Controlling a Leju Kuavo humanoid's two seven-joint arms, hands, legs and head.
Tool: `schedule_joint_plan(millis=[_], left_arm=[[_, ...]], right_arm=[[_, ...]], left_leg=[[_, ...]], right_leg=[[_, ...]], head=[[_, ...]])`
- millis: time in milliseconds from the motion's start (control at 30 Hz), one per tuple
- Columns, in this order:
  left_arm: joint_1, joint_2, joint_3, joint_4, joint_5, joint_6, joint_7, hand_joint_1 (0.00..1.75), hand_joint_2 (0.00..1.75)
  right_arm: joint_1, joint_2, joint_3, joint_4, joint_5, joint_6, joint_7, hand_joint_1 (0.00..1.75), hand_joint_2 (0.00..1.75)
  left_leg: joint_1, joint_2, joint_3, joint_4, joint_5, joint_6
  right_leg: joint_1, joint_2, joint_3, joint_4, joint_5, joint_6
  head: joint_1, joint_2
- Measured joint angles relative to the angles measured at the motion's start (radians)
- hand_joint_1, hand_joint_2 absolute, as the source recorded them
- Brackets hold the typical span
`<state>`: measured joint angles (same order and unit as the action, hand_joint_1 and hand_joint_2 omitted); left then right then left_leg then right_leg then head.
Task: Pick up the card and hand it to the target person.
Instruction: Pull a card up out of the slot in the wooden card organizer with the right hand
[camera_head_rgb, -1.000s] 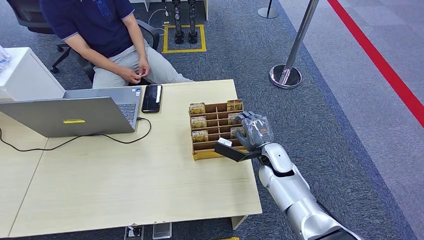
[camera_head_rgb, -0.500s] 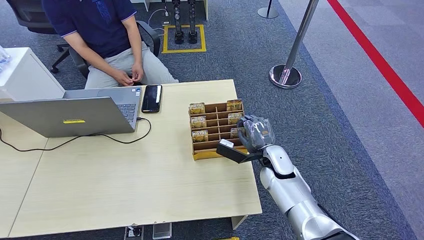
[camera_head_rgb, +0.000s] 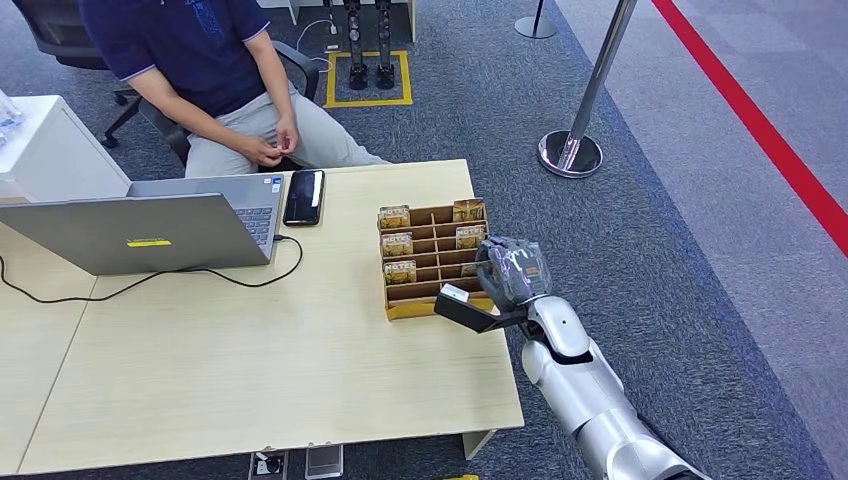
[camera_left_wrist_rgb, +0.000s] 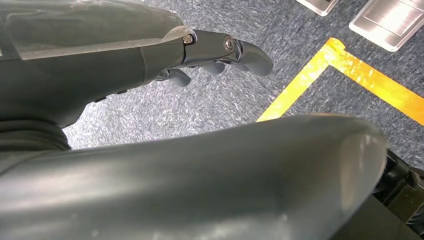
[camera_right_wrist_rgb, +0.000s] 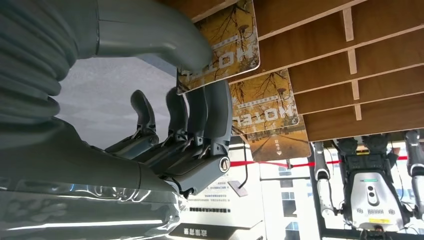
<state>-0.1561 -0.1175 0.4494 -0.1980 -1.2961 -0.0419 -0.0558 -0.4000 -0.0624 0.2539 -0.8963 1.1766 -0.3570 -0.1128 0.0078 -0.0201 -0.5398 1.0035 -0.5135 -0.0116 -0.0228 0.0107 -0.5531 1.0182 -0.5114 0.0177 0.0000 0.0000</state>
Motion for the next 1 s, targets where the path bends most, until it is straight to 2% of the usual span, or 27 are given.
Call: schedule_joint_plan(millis=[167,300,333,433,467,567,633,1000], left_arm=[[0.000,0.000,0.000,0.001,0.000,0.001,0.000,0.00,0.00],[0.000,0.001,0.000,0.001,0.000,0.001,0.000,0.00,0.00],[0.000,0.001,0.000,0.001,0.000,0.001,0.000,0.00,0.00],[0.001,0.001,-0.001,0.001,-0.001,0.001,0.001,0.00,0.00],[0.001,0.001,-0.004,0.001,-0.003,0.002,0.002,0.00,0.44],[0.001,0.001,-0.023,0.000,-0.022,0.009,0.008,0.00,1.75],[-0.001,0.001,-0.034,0.001,-0.033,0.014,0.015,0.00,1.75],[-0.007,-0.001,-0.016,0.001,-0.018,0.027,0.017,0.00,1.75]], right_arm=[[-0.002,0.001,0.002,0.005,0.001,0.001,-0.001,0.69,1.75],[-0.001,0.001,0.002,0.006,0.001,0.001,-0.001,0.70,1.75],[0.000,0.001,0.002,0.006,0.001,0.001,-0.001,0.75,1.75],[-0.001,0.002,0.003,0.009,0.001,0.002,-0.001,1.25,1.75],[-0.003,0.002,0.004,0.014,0.000,0.001,-0.003,1.41,1.75],[-0.010,0.005,0.005,0.025,-0.007,-0.006,-0.011,1.63,1.75],[-0.012,0.006,0.006,0.025,-0.009,-0.009,-0.014,1.75,1.75],[-0.006,0.012,-0.008,0.009,-0.049,-0.027,-0.038,1.75,1.75]], left_leg=[[0.000,0.001,0.000,0.000,0.000,0.000],[0.000,0.001,0.000,0.000,0.000,0.000],[0.000,0.001,0.000,0.000,0.000,0.000],[0.000,0.001,0.000,0.000,0.000,0.000],[0.000,0.001,0.000,0.000,0.000,0.000],[0.000,0.001,0.000,0.000,0.000,0.000],[0.000,0.001,0.000,0.001,-0.001,0.000],[0.000,0.001,-0.001,0.000,0.000,0.000]], right_leg=[[0.000,0.001,0.000,0.000,0.000,0.000],[0.000,0.001,0.000,0.000,0.000,0.000],[0.000,0.001,0.000,0.000,0.000,0.000],[0.000,0.001,0.000,0.001,0.000,0.001],[0.000,0.001,0.000,0.000,0.000,0.000],[0.000,0.001,0.000,0.001,0.000,0.001],[0.000,0.001,0.000,0.001,0.000,0.001],[0.000,0.002,-0.001,0.001,0.000,0.001]], head=[[0.000,0.000],[0.000,0.000],[0.000,0.000],[0.000,0.000],[0.000,0.000],[0.000,0.000],[0.000,0.000],[0.000,0.000]])
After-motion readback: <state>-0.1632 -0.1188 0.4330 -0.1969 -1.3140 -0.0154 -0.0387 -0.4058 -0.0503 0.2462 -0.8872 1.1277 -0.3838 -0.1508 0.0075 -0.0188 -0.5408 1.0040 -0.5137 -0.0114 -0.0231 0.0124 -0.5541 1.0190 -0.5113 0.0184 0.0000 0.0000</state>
